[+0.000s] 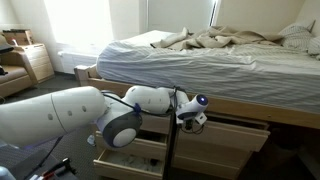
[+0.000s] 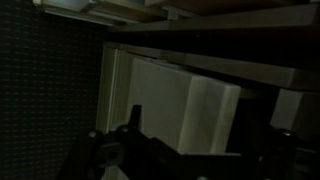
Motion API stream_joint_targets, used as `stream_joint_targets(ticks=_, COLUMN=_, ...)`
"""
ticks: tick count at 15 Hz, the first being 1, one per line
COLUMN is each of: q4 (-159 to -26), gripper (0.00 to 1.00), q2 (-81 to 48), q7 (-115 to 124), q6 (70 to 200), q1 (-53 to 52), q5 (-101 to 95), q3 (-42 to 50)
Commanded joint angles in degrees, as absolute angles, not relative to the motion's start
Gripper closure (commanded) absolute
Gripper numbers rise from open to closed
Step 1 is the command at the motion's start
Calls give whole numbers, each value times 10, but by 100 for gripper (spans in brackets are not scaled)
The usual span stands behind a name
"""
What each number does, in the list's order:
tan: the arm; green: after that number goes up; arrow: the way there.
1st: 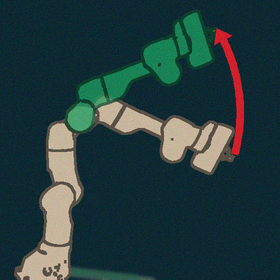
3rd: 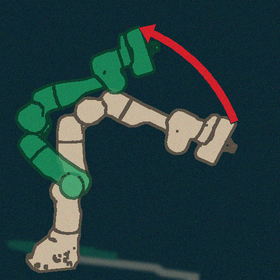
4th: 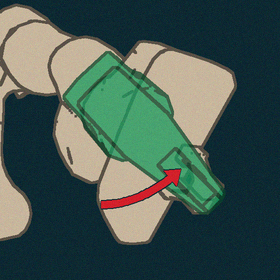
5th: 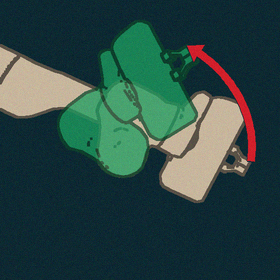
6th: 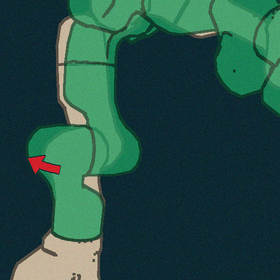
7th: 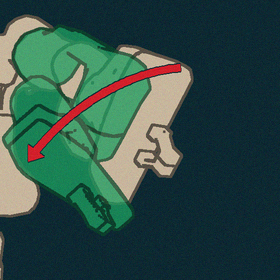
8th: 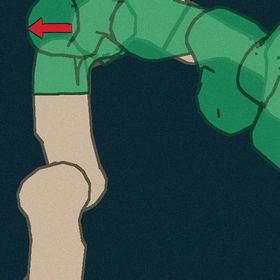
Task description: Open both topmost drawers fully
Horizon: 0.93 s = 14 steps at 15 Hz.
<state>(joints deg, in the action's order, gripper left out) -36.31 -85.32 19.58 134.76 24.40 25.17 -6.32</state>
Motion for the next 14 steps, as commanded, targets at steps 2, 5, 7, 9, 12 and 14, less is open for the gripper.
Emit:
stream_joint_targets(ticks=2, q4=-357, gripper=0, q2=-853, q7=222, q6=1293, q1=231, q5=229, q3=-45)
stream_joint_targets(ticks=5, q4=-350, gripper=0, q2=-851, q7=305, q6=1240, q1=211, q5=197, q3=-5)
stream_joint_targets(ticks=7, q4=-350, gripper=0, q2=-847, q7=353, q6=1206, q1=202, q5=181, q3=15)
stream_joint_targets(ticks=9, q4=-350, gripper=0, q2=-845, q7=398, q6=1171, q1=194, q5=163, q3=31)
stream_joint_targets(ticks=12, q4=-347, gripper=0, q2=-845, q7=472, q6=1126, q1=179, q5=129, q3=59)
stream_joint_targets(ticks=14, q4=-342, gripper=0, q2=-844, q7=530, q6=1115, q1=164, q5=101, q3=81)
